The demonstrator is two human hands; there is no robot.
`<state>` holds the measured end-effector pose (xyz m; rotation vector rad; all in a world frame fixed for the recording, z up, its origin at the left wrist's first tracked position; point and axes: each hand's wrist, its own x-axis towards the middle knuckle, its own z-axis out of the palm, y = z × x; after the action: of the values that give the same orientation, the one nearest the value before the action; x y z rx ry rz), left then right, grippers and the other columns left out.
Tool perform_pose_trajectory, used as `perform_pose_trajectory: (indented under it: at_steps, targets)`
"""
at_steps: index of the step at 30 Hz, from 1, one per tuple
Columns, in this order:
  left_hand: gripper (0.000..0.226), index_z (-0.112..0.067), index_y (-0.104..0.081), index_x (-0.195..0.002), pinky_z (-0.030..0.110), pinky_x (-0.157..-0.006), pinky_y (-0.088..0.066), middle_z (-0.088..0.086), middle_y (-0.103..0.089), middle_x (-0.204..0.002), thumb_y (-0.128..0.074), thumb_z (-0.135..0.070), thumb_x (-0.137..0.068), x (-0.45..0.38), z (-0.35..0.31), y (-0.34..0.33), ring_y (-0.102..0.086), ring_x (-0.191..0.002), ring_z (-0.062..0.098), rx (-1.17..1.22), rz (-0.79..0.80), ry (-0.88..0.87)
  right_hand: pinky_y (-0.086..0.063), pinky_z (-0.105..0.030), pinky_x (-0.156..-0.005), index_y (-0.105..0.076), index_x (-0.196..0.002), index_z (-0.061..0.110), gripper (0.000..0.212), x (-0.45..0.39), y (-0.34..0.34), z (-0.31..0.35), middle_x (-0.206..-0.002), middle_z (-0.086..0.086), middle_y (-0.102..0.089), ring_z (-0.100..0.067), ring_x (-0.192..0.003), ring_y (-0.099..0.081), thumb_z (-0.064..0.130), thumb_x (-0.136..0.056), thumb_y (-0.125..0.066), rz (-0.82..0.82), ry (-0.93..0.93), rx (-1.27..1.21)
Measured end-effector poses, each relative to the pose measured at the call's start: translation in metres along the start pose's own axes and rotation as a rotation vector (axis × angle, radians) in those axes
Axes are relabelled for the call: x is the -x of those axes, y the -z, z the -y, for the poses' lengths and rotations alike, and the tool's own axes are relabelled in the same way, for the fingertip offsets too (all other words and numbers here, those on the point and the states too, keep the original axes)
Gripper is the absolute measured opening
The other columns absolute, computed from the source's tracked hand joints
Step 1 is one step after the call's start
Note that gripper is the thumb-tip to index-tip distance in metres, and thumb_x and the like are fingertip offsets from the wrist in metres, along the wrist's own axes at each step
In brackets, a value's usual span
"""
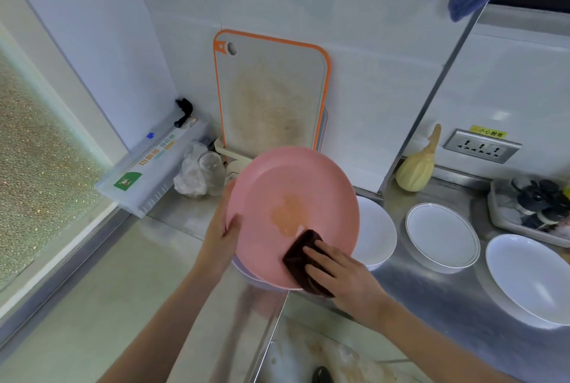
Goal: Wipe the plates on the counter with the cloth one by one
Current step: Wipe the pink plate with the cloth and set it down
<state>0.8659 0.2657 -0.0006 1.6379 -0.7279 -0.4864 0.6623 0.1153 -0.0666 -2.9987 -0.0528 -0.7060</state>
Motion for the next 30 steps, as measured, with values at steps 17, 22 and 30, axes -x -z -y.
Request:
perform_pose_trajectory:
  at_steps: [17, 22, 30]
  targets:
    - [0.069, -0.041, -0.030, -0.141, 0.059, -0.098, -0.041, -0.002, -0.041, -0.145, -0.041, -0.010, -0.079, -0.008, 0.013, 0.021, -0.039, -0.134, 0.028, 0.001, 0.043, 0.067, -0.052, -0.033, -0.088, -0.052, -0.119, 0.025, 0.031, -0.006, -0.001, 0.014, -0.122, -0.004, -0.064, -0.027, -0.116, -0.059, 0.022, -0.088, -0.054, 0.028, 0.014, -0.067]
    - [0.070, -0.051, -0.032, -0.131, 0.036, -0.112, -0.029, -0.027, -0.042, -0.137, -0.036, 0.004, -0.087, -0.008, -0.008, 0.004, -0.038, -0.131, 0.000, -0.008, -0.041, 0.045, -0.057, -0.033, -0.071, -0.059, -0.106, 0.018, 0.029, -0.005, 0.012, 0.021, -0.106, -0.004, -0.072, -0.029, -0.092, -0.068, 0.012, -0.099, -0.031, -0.167, 0.014, 0.087]
    - [0.067, -0.035, -0.021, -0.146, 0.032, -0.111, -0.030, 0.000, -0.040, -0.146, -0.035, 0.002, -0.093, 0.035, -0.009, -0.063, -0.040, -0.132, 0.018, -0.068, -0.395, 0.148, -0.056, -0.030, -0.072, -0.065, -0.108, 0.020, 0.039, -0.015, -0.002, 0.070, -0.110, 0.000, -0.070, -0.025, -0.096, -0.067, 0.007, -0.072, -0.066, -0.298, -0.296, -0.026]
